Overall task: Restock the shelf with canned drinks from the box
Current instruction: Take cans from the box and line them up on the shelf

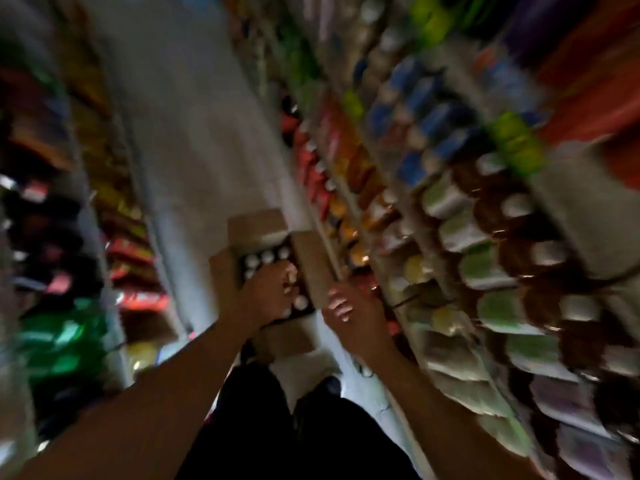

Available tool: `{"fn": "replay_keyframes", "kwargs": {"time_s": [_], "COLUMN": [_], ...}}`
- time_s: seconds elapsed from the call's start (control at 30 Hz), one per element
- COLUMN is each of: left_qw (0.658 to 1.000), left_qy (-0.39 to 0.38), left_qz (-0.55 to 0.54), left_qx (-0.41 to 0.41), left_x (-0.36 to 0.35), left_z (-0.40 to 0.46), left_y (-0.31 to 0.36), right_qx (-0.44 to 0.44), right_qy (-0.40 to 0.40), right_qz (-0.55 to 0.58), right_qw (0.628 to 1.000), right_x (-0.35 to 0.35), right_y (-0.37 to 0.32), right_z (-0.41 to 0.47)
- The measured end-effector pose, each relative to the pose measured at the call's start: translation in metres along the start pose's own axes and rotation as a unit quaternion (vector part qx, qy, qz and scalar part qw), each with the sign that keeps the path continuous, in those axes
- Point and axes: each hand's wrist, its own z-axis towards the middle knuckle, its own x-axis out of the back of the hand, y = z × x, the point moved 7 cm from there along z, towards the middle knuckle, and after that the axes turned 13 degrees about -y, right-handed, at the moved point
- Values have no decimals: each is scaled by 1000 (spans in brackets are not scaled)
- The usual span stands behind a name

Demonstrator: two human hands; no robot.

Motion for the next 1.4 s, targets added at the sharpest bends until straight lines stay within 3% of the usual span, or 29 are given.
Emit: {"fn": "replay_keyframes", "kwargs": {"time_s": [0.1, 0.2, 0.37, 0.47, 0.57, 0.73, 0.9, 1.0, 1.1, 1.27, 1.4], "left_qw": [990, 977, 961, 961, 966, 968, 975, 978, 980, 981, 986], "left_qy": [26, -17, -20, 4, 1, -36, -28, -39, -29, -8, -12], "left_qz": [-55, -53, -87, -113, -130, -140, -130, -125, -125, -138, -163], "left_qx": [124, 206, 261, 252, 223, 203, 175, 164, 153, 135, 29], "left_x": [-35, -89, -154, -180, -194, -213, -218, -222, -217, -201, -163], "left_z": [-23, -21, 23, 62, 94, 132, 147, 151, 155, 145, 139], "left_y": [-108, -209, -326, -371, -387, -408, -418, -416, -411, -387, -300], "right_qx": [-78, -104, -136, -118, -122, -123, -197, -183, -148, -142, -121], "right_qy": [-106, -144, -185, -161, -147, -190, -183, -166, -158, -101, -73], "right_qz": [-31, -79, -133, -152, -202, -276, -398, -450, -451, -356, -219], "right_qw": [991, 981, 964, 968, 961, 934, 877, 858, 866, 918, 965], "right_x": [-72, -146, -233, -262, -275, -298, -282, -278, -279, -240, -157], "right_y": [81, 168, 265, 299, 317, 345, 360, 369, 363, 316, 231], "right_z": [65, 141, 254, 313, 342, 367, 387, 393, 394, 362, 293]}}
